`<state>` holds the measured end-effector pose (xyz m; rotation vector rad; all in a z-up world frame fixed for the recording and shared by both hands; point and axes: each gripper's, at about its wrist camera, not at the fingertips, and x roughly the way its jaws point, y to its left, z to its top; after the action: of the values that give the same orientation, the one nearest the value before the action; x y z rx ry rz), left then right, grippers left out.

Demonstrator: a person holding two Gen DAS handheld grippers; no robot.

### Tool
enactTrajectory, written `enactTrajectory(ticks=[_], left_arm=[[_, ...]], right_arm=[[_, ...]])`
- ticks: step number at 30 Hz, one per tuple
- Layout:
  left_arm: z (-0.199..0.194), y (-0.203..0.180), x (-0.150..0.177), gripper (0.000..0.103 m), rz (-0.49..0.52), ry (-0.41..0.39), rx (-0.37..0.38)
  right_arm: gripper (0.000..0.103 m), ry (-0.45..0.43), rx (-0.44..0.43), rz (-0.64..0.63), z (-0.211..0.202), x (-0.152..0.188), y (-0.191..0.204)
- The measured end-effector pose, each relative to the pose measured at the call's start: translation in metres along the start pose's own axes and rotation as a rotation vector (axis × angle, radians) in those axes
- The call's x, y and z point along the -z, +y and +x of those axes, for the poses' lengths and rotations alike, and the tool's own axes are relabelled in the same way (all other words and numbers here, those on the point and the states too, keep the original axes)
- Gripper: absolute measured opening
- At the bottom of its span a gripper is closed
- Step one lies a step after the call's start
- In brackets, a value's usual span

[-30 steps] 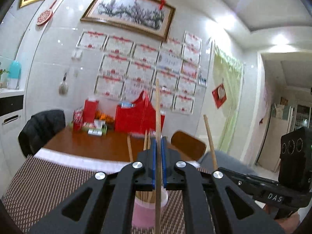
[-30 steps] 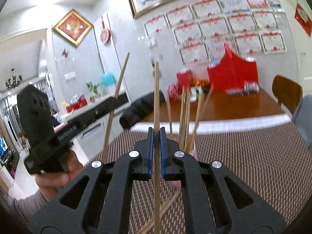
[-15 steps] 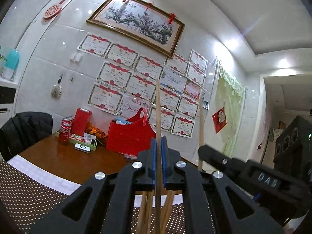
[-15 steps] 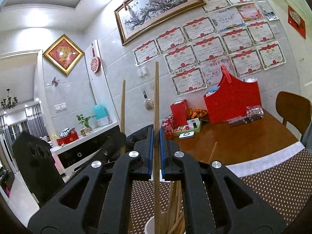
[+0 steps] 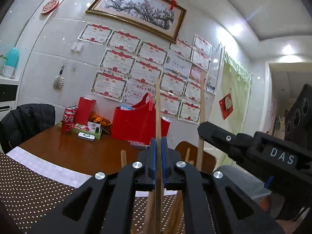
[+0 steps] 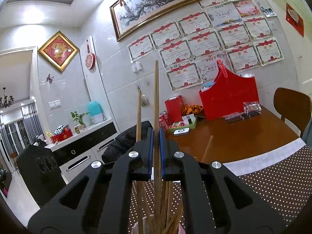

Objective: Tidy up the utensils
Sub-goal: 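Open both tools to drop the chopsticks into the pink cup, then move both open tools back down to the last two chopsticks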

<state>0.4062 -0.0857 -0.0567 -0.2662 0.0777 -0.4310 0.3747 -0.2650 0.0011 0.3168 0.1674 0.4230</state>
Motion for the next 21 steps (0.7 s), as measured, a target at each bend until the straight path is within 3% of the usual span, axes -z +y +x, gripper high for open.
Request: enactTrajectory(ticks=[7,8,9,10,11,12,17,21], left_arm=[[0.002,0.004,0.001,0.006,0.014,0.047,-0.005],[0.001,0.005,0.0,0.011,0.013,0.052,-0.01],[-0.001,0.006,-0.003,0.022,0.01,0.047,-0.022],[-0.004,0.007,-0.005,0.046,0.008,0.037,-0.032],[-0.008,0.008,-0.008,0.059,0.004,0.017,-0.046],[-0.013,0.008,-0.012,0.063,0.004,0.001,-0.053],[-0.026,0.007,-0.027,0.077,0.022,-0.029,-0.063],[-0.031,0.0,-0.037,0.086,0.037,-0.014,-0.076]], right_arm=[[0.008,0.084,-0.012,0.017,0.011,0.01,-0.003],[0.008,0.098,-0.015,0.022,0.013,0.009,-0.003],[0.016,0.101,-0.013,0.032,0.011,0.007,-0.004],[0.049,0.093,-0.01,0.036,0.008,0.005,-0.005],[0.072,0.079,-0.008,0.043,0.004,0.003,-0.005],[0.093,0.039,-0.011,0.056,-0.004,-0.001,-0.006],[0.097,-0.051,0.001,0.08,-0.029,-0.017,-0.008],[0.097,-0.069,0.039,0.092,-0.037,-0.026,-0.011]])
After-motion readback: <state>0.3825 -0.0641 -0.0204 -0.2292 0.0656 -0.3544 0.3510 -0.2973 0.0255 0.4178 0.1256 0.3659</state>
